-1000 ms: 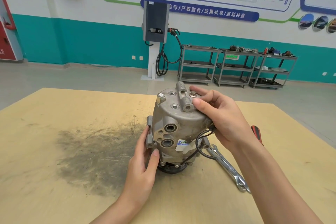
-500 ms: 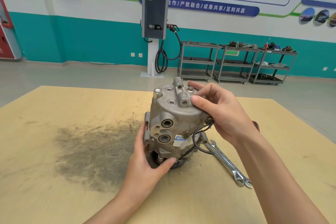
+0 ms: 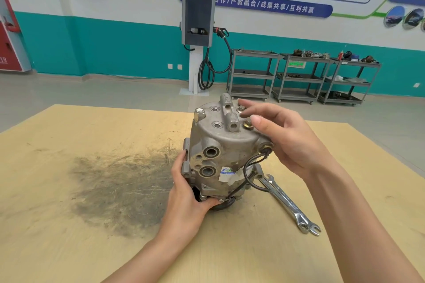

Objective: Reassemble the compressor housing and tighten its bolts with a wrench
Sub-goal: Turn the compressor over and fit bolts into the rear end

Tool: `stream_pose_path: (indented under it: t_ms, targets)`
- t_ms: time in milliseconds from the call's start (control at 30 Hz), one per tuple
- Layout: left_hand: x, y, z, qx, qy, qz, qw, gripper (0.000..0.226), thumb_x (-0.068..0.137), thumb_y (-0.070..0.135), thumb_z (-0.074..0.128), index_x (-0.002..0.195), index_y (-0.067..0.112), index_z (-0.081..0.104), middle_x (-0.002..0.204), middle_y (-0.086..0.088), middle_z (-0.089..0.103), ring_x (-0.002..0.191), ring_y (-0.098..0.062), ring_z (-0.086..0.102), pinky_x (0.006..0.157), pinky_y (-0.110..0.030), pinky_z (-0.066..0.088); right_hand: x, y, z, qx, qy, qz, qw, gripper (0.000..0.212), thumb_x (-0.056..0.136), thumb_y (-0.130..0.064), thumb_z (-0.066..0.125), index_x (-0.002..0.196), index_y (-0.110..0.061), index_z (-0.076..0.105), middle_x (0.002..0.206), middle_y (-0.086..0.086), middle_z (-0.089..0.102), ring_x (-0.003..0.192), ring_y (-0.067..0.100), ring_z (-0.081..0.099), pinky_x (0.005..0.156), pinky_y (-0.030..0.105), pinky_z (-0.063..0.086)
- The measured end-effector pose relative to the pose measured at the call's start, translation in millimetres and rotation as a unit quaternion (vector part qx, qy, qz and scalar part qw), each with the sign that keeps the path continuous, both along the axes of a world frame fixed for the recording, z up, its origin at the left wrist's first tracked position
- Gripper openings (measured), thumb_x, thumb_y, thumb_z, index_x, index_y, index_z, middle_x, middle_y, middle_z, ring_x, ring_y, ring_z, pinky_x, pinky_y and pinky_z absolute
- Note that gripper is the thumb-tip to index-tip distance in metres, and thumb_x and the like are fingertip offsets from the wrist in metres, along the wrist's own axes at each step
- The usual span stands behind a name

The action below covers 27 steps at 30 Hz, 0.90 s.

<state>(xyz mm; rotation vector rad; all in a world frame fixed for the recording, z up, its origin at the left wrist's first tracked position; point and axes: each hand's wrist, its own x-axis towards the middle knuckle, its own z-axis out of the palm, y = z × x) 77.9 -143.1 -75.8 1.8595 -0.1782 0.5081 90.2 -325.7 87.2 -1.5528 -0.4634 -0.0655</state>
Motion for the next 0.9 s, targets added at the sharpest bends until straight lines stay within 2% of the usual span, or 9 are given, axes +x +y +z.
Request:
stream_pose_path:
  t_ms: [67, 167, 333, 467, 567, 633, 733, 800, 900]
  targets:
    - [1, 0, -1, 0.004, -0.001, 0.004, 1.0, 0.116, 0.06, 0.014, 0.093, 0.132, 0.059, 0.014, 0.114, 0.044, 0.045, 0.098, 0.033, 0.045, 0.079, 0.006, 0.035, 1, -4, 0, -0.006, 0.001, 0.011, 1.0, 0.015, 0.084, -0.003, 0.058, 0.094, -0.004, 0.068, 0.136, 0.005, 0.057, 0.127, 0.016, 0.053, 0.1, 0.033, 0.045]
    - [3, -1, -3, 0.015, -0.009, 0.01, 1.0, 0.109, 0.061, 0.011, 0.093, 0.124, 0.06, 0.019, 0.111, 0.041, 0.045, 0.095, 0.036, 0.043, 0.077, 0.007, 0.034, 4, -4, -1, -0.002, 0.002, 0.008, 1.0, 0.011, 0.084, 0.001, 0.058, 0.091, -0.002, 0.067, 0.135, 0.008, 0.057, 0.127, 0.018, 0.053, 0.104, 0.036, 0.043]
    - [5, 0, -7, 0.037, -0.017, 0.02, 0.999, 0.11, 0.061, 0.013, 0.093, 0.126, 0.058, 0.016, 0.106, 0.041, 0.047, 0.093, 0.036, 0.043, 0.075, 0.007, 0.034, 6, 3, -3, 0.022, 0.002, -0.02, 1.0, 0.007, 0.081, 0.0, 0.063, 0.08, -0.005, 0.058, 0.13, 0.008, 0.06, 0.122, 0.021, 0.058, 0.089, 0.028, 0.053]
    - [9, 2, -8, 0.062, -0.023, 0.022, 0.998, 0.109, 0.064, 0.014, 0.091, 0.127, 0.057, 0.014, 0.105, 0.045, 0.044, 0.094, 0.038, 0.04, 0.076, 0.008, 0.033, 7, 3, -4, 0.017, -0.005, -0.014, 1.0, 0.006, 0.088, -0.002, 0.059, 0.086, -0.006, 0.062, 0.127, 0.004, 0.061, 0.123, 0.021, 0.056, 0.075, 0.019, 0.053]
    - [12, 3, -8, 0.067, -0.016, 0.031, 0.997, 0.107, 0.064, 0.014, 0.091, 0.128, 0.055, 0.015, 0.097, 0.054, 0.045, 0.091, 0.041, 0.037, 0.074, 0.009, 0.03, 9, 1, -5, 0.01, -0.017, -0.009, 1.0, 0.017, 0.091, 0.0, 0.055, 0.093, -0.008, 0.069, 0.129, 0.002, 0.06, 0.125, 0.012, 0.055, 0.099, 0.029, 0.047]
    - [13, 2, -8, 0.067, -0.017, 0.035, 0.997, 0.108, 0.065, 0.015, 0.091, 0.127, 0.057, 0.012, 0.098, 0.051, 0.045, 0.091, 0.039, 0.038, 0.075, 0.009, 0.031, 11, 1, -6, 0.012, -0.016, -0.012, 1.0, 0.014, 0.089, 0.0, 0.056, 0.092, -0.005, 0.069, 0.128, 0.002, 0.061, 0.126, 0.012, 0.054, 0.105, 0.033, 0.044]
    - [12, 2, -8, 0.064, -0.016, 0.034, 0.997, 0.11, 0.065, 0.017, 0.091, 0.125, 0.059, 0.009, 0.104, 0.045, 0.042, 0.092, 0.023, 0.046, 0.075, 0.008, 0.033, 12, 5, -7, 0.022, -0.012, -0.019, 1.0, 0.007, 0.087, 0.0, 0.059, 0.082, -0.005, 0.061, 0.128, 0.005, 0.061, 0.123, 0.017, 0.057, 0.097, 0.031, 0.049]
    - [12, 1, -7, 0.065, -0.013, 0.033, 0.997, 0.109, 0.065, 0.018, 0.091, 0.126, 0.058, 0.01, 0.106, 0.044, 0.043, 0.094, 0.016, 0.046, 0.074, 0.007, 0.034, 12, 7, -7, 0.034, -0.016, -0.038, 0.999, 0.016, 0.085, 0.001, 0.063, 0.075, -0.007, 0.055, 0.127, 0.007, 0.062, 0.118, 0.019, 0.061, 0.089, 0.029, 0.053]
    - [11, 2, -7, 0.063, -0.014, 0.024, 0.998, 0.109, 0.066, 0.017, 0.09, 0.127, 0.059, 0.01, 0.107, 0.042, 0.045, 0.088, 0.018, 0.051, 0.074, 0.007, 0.034, 12, 4, -6, 0.016, -0.018, -0.042, 0.999, 0.01, 0.083, -0.004, 0.065, 0.079, -0.008, 0.058, 0.129, 0.008, 0.061, 0.118, 0.018, 0.06, 0.086, 0.027, 0.054]
